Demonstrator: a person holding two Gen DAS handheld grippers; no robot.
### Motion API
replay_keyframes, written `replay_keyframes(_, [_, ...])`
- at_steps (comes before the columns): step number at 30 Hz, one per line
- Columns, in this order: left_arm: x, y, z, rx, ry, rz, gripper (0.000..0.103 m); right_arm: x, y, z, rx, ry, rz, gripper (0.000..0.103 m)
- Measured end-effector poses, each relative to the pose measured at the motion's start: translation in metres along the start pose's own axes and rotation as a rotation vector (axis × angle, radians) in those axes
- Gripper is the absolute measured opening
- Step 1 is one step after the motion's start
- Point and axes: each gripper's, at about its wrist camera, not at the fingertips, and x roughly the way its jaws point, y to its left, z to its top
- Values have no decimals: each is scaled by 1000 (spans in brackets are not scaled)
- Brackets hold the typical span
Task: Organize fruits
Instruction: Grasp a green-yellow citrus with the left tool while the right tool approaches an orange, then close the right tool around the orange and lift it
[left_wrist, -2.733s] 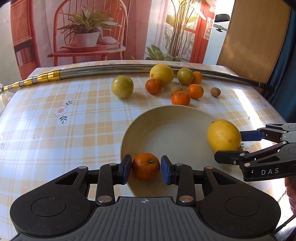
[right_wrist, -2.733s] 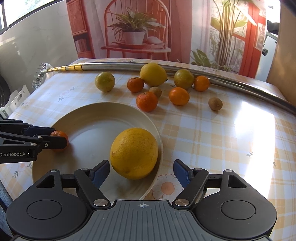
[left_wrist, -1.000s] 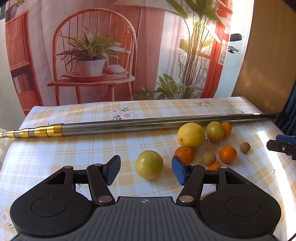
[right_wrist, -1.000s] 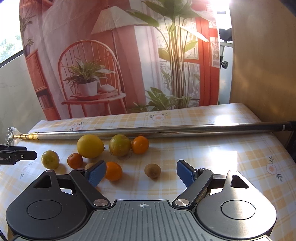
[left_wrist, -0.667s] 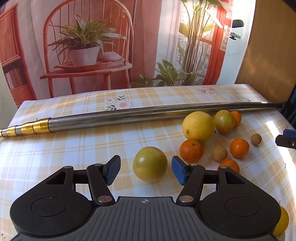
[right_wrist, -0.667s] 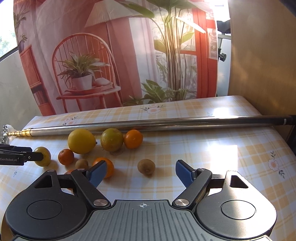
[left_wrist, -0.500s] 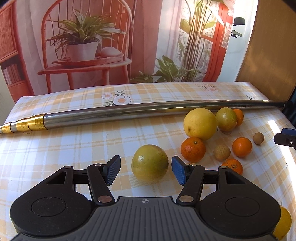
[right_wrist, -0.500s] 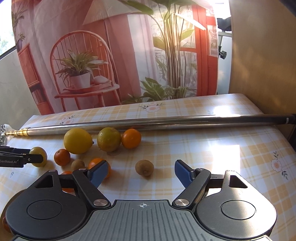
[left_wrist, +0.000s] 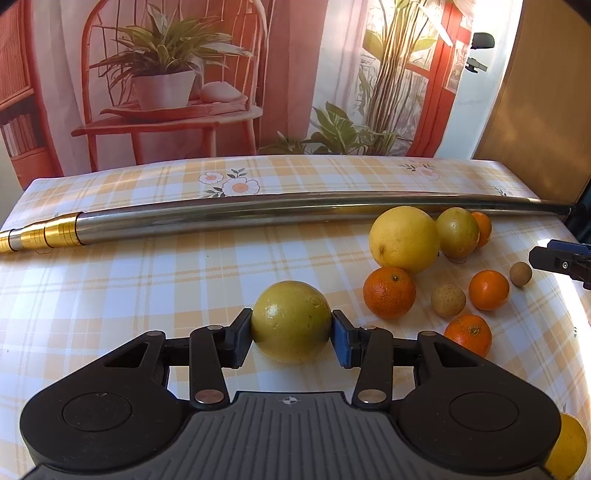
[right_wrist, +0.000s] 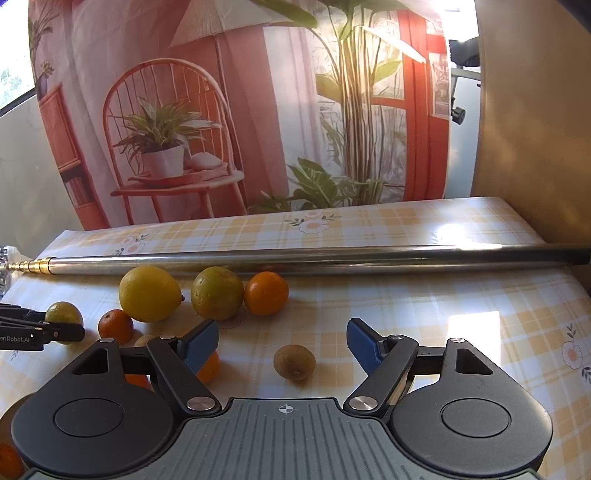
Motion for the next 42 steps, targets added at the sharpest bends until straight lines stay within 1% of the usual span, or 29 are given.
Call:
replay_keyframes(4, [-5, -3, -3, 22, -3, 13, 46, 3, 3, -1, 6, 9, 27, 72])
replay_keyframes(8, [-13, -3, -6, 19, -11, 8, 45, 6, 8, -2, 0, 39, 61, 63])
replay_keyframes(13, [-25, -1, -11, -7, -35, 0, 44, 6, 23, -3, -52, 49, 102, 58])
replay_keyframes(18, [-29, -3, -16, -1, -31, -1, 44, 12, 37, -2, -93, 71, 125, 53])
replay_keyframes(25, [-31, 0, -21, -11, -25, -9, 44, 22, 50, -9, -138, 104, 131, 50])
replay_keyframes(31, [-21, 5, -21, -51, 11, -18, 44, 27, 55, -10, -147, 112, 136, 50])
replay_keyframes(42, [-24, 3, -23, -44, -6, -13, 44, 33, 52, -11, -122, 120, 133, 46])
